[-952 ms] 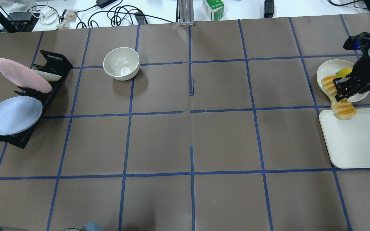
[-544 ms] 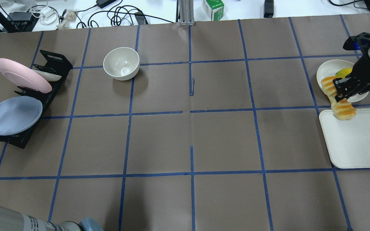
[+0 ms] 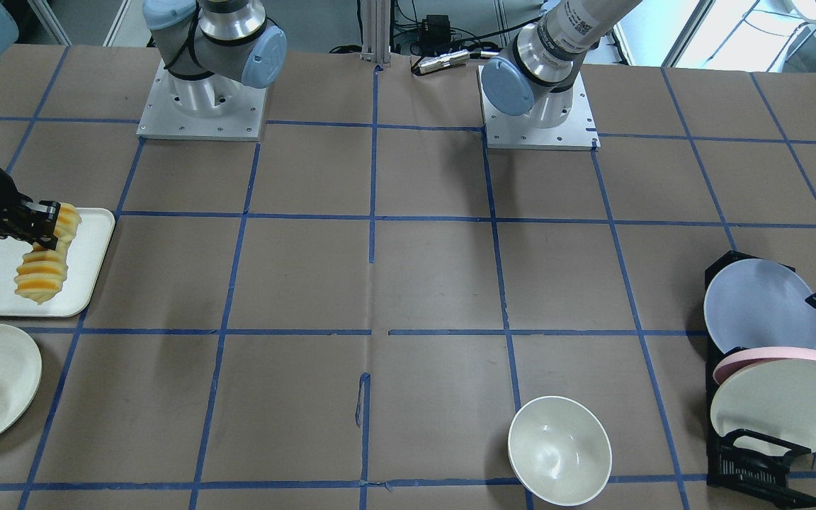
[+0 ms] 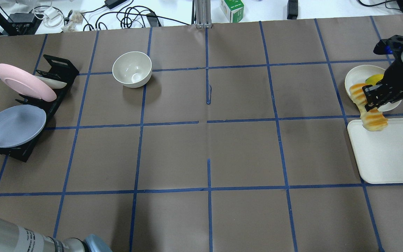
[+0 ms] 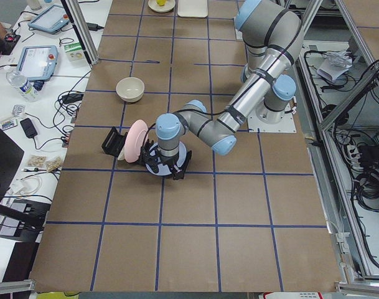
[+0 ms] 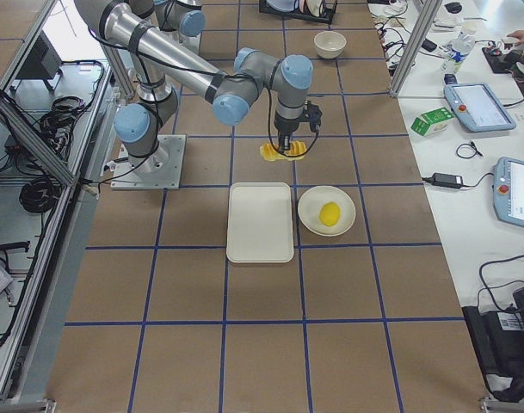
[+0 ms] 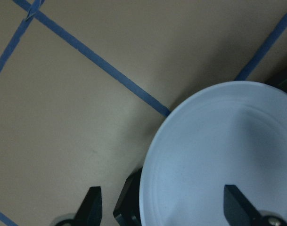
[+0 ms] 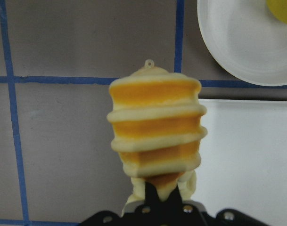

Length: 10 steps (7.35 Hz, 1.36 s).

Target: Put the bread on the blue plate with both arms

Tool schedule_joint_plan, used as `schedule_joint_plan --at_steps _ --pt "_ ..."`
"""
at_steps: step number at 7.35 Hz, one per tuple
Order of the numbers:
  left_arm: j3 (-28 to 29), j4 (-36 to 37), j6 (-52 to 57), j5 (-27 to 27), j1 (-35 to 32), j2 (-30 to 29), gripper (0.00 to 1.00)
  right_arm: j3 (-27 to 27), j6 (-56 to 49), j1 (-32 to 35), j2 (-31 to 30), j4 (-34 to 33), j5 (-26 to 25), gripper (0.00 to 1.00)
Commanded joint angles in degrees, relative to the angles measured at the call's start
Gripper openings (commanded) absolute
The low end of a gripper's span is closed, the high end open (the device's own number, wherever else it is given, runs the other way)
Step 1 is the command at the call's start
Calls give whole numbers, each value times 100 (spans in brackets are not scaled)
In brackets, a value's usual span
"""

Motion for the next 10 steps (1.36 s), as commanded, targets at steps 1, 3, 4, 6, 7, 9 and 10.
schedule_joint_plan --at_steps 1,3,4,6,7,9,10 --pt "-53 14 27 -21 0 -31 60 0 9 34 -8 1 -4 2" --pt "-70 -47 -60 -73 0 -66 59 0 26 51 -17 27 -4 2" --pt "-62 -47 -105 -91 0 -75 43 0 26 52 -17 45 13 2" --pt "-62 -56 -35 -100 0 -66 0 0 26 52 -17 45 5 2" --pt "-36 -56 9 -48 9 -14 0 0 26 52 -17 54 5 2" --pt "-62 -74 -26 -91 18 -48 0 -61 26 60 -60 88 39 1" --pt "-53 -74 -26 -91 18 4 0 -140 96 139 -113 211 66 1"
